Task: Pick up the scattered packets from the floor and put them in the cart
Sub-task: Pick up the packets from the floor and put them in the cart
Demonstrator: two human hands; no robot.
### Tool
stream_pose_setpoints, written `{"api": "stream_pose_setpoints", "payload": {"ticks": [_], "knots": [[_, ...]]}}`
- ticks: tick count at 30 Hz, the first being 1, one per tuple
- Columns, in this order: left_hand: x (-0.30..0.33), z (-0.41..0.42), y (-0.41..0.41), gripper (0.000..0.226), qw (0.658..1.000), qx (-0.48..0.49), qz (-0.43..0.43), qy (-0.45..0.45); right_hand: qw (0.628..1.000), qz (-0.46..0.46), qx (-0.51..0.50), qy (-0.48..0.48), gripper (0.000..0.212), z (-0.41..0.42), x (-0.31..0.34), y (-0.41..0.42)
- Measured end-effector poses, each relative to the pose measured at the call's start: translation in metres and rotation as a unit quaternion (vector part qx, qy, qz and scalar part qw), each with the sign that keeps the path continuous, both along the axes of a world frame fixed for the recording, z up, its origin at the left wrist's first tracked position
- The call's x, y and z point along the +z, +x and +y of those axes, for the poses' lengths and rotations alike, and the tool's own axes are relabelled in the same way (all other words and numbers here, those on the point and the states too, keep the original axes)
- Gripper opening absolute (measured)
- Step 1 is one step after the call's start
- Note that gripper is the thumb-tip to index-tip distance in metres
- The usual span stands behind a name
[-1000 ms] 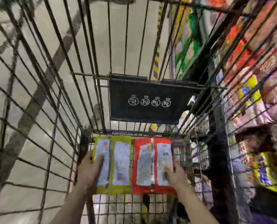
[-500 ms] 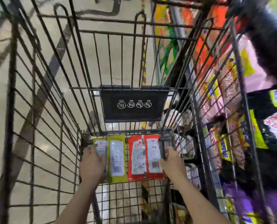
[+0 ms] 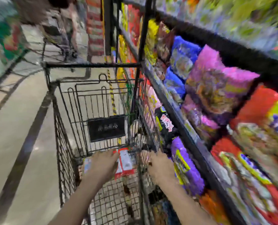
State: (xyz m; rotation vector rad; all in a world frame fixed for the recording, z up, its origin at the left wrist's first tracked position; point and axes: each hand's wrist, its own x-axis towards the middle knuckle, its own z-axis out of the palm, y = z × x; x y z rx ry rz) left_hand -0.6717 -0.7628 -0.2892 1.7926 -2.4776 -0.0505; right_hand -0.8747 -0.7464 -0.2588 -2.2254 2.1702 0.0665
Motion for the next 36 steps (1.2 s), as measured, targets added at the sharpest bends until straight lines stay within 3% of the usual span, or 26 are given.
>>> {"api": "stream_pose_setpoints", "payload": {"ticks": [2,4,7,11,15,19,21,25,29,33,36], "knots": [[0.027,0.022,-0.011,0.042,1.0,-0.006,-0.023,0.015,0.997,0.004,-0.022,-0.079,0.028,0.036,0.03,-0.012],[0.052,0.044,-0.023,0.045,0.998,-0.032,-0.052,0.01,0.994,-0.005,-0.06,-0.09,0.033,0.075,0.054,-0.026],[0.095,0.077,-0.048,0.038,0.994,-0.097,-0.038,-0.045,0.988,0.021,-0.119,-0.099,0.05,0.135,0.08,-0.051],[0.125,0.105,-0.082,0.03,0.969,-0.214,0.044,-0.118,0.971,0.029,-0.181,-0.154,0.056,0.213,0.097,-0.072],[0.144,0.153,-0.12,0.023,0.908,-0.367,0.019,-0.201,0.94,0.056,-0.283,-0.183,0.062,0.299,0.112,-0.064],[0.148,0.232,-0.145,0.057,0.853,-0.477,0.043,-0.206,0.9,0.075,-0.393,-0.173,0.059,0.399,0.114,-0.034],[0.149,0.282,-0.152,0.058,0.822,-0.536,0.05,-0.186,0.87,0.071,-0.46,-0.165,0.054,0.455,0.117,-0.015],[0.162,0.392,-0.154,0.031,0.733,-0.647,0.088,-0.191,0.793,0.079,-0.585,-0.149,0.059,0.571,0.125,0.03],[0.177,0.508,-0.147,0.026,0.651,-0.731,0.1,-0.177,0.701,0.121,-0.692,-0.121,0.06,0.694,0.134,0.082],[0.182,0.634,-0.135,0.036,0.562,-0.805,0.13,-0.138,0.608,0.136,-0.773,-0.115,0.059,0.813,0.146,0.148],[0.179,0.741,-0.114,0.032,0.489,-0.853,0.153,-0.1,0.537,0.142,-0.826,-0.099,0.049,0.904,0.156,0.209]]}}
